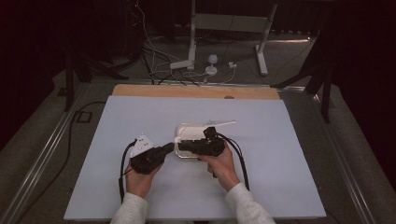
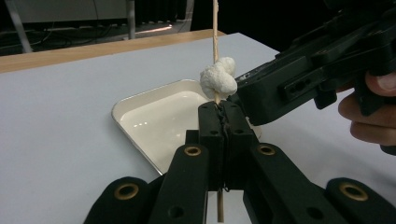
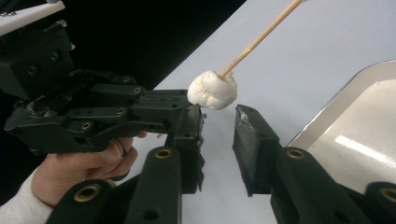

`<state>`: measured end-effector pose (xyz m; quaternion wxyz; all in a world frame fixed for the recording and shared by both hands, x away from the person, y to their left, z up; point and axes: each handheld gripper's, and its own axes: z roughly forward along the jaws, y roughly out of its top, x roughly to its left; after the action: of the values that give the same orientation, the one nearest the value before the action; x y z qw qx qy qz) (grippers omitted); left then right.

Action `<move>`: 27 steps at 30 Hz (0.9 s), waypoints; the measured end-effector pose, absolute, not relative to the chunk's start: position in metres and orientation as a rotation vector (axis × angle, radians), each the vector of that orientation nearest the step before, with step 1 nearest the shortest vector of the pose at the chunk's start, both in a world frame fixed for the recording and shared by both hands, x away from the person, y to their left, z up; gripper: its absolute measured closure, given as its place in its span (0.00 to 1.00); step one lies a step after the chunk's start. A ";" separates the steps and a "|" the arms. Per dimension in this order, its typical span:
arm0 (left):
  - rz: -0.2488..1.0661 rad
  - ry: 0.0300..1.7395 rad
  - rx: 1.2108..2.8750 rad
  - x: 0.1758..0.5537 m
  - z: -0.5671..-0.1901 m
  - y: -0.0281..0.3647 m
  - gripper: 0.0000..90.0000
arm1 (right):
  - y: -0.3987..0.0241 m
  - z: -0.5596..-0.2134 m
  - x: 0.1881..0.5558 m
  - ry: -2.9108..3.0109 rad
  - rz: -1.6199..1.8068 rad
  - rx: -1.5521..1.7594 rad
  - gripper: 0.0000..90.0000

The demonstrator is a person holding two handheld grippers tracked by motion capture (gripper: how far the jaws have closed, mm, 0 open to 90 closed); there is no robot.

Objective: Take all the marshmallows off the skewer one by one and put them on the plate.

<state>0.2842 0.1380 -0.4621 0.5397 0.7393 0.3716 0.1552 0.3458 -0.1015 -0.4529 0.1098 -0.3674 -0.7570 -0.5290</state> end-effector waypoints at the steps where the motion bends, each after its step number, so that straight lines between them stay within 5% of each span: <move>1: 0.367 0.881 1.754 0.284 -0.462 0.138 1.00 | -0.102 -0.453 0.346 -2.213 -1.557 -1.075 0.80; 27: 0.364 0.814 1.755 0.282 -0.463 0.133 1.00 | -0.107 -0.452 0.351 -1.991 -1.610 -1.134 0.88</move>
<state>0.2817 0.1333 -0.4626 0.5535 0.7426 0.3442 0.1541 0.3505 -0.1074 -0.4523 0.1696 -0.3990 -0.7007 -0.5666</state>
